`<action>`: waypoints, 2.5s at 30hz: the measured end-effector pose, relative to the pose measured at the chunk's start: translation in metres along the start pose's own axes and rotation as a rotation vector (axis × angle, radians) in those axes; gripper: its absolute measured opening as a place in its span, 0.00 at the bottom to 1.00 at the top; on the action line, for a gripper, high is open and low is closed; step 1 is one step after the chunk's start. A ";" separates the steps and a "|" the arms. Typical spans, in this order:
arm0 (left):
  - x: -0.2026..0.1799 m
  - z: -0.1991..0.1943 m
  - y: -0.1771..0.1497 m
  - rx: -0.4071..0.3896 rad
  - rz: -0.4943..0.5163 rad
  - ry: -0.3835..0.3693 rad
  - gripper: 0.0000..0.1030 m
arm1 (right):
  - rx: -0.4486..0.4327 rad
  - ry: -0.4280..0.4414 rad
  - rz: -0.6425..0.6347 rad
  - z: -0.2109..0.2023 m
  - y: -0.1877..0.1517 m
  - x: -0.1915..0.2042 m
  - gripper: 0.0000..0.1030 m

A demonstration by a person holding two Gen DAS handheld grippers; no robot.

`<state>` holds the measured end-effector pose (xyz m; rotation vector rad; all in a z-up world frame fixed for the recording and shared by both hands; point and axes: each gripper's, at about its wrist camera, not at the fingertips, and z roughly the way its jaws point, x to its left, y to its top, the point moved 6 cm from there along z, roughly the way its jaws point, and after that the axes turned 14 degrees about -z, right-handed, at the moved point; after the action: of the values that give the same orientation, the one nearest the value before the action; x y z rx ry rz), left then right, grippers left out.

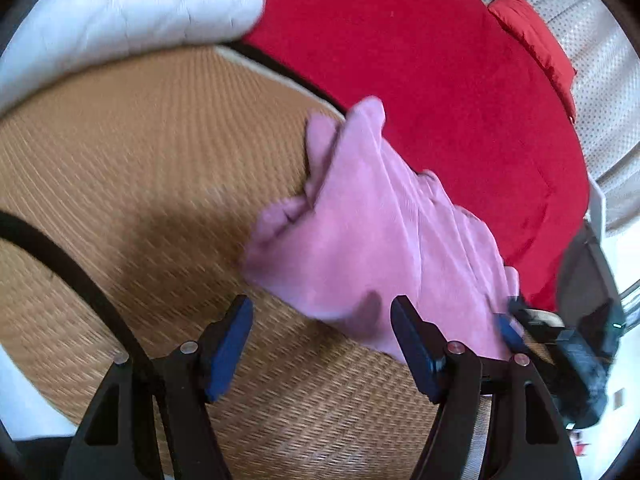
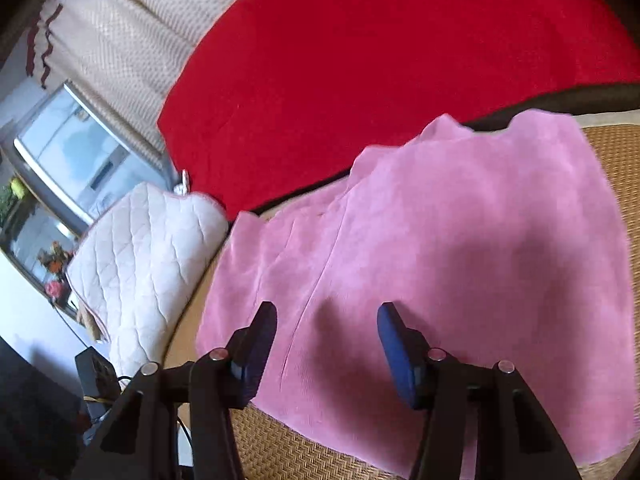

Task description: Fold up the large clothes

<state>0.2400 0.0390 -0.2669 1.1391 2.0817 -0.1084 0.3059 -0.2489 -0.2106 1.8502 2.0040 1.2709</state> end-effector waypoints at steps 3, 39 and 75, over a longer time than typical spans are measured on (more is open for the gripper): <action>-0.001 0.006 0.006 -0.039 -0.028 -0.023 0.71 | 0.065 -0.056 -0.001 0.019 -0.006 -0.011 0.30; -0.164 0.086 -0.128 -0.200 1.073 0.036 0.11 | 0.145 0.282 0.280 0.022 -0.004 -0.057 0.17; -0.063 0.083 0.000 0.268 0.217 -0.230 0.17 | 0.106 0.162 -0.001 0.063 0.040 0.018 0.31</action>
<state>0.3076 -0.0380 -0.2862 1.4332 1.7657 -0.4045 0.3700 -0.2077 -0.2176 1.8452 2.1934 1.3817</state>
